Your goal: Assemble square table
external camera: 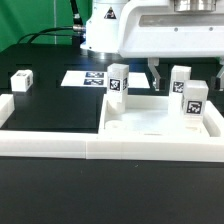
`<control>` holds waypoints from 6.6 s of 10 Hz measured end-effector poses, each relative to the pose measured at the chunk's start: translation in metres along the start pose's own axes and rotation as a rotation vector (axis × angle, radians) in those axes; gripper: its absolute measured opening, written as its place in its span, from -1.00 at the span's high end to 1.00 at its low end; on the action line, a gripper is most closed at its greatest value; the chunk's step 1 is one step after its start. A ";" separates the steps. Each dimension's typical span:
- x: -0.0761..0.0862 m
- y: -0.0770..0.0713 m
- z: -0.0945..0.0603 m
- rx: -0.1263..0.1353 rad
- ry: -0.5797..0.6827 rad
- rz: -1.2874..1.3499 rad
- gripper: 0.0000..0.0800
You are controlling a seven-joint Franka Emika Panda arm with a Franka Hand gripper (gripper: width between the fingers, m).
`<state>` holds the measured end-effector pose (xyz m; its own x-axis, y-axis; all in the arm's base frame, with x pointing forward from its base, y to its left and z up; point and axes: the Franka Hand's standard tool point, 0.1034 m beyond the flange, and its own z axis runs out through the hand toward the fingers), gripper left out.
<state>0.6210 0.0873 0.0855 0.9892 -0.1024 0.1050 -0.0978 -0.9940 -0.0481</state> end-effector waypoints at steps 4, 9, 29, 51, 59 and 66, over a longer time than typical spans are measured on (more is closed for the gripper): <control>0.016 -0.003 0.004 0.008 -0.154 0.048 -0.62; 0.017 -0.002 0.004 0.004 -0.154 0.104 -0.04; -0.005 -0.034 0.011 -0.035 -0.195 0.909 -0.58; 0.007 -0.018 0.007 -0.003 -0.060 1.278 0.27; 0.006 -0.019 0.003 0.008 -0.054 1.178 -0.57; 0.007 -0.022 0.002 -0.007 -0.044 0.435 -0.62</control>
Offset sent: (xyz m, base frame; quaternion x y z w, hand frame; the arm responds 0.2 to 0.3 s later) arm 0.0163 0.0079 -0.0035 0.0071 0.0073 0.0147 0.9998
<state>0.6298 0.1085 0.0850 0.8595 -0.5100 0.0340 -0.5068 -0.8591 -0.0716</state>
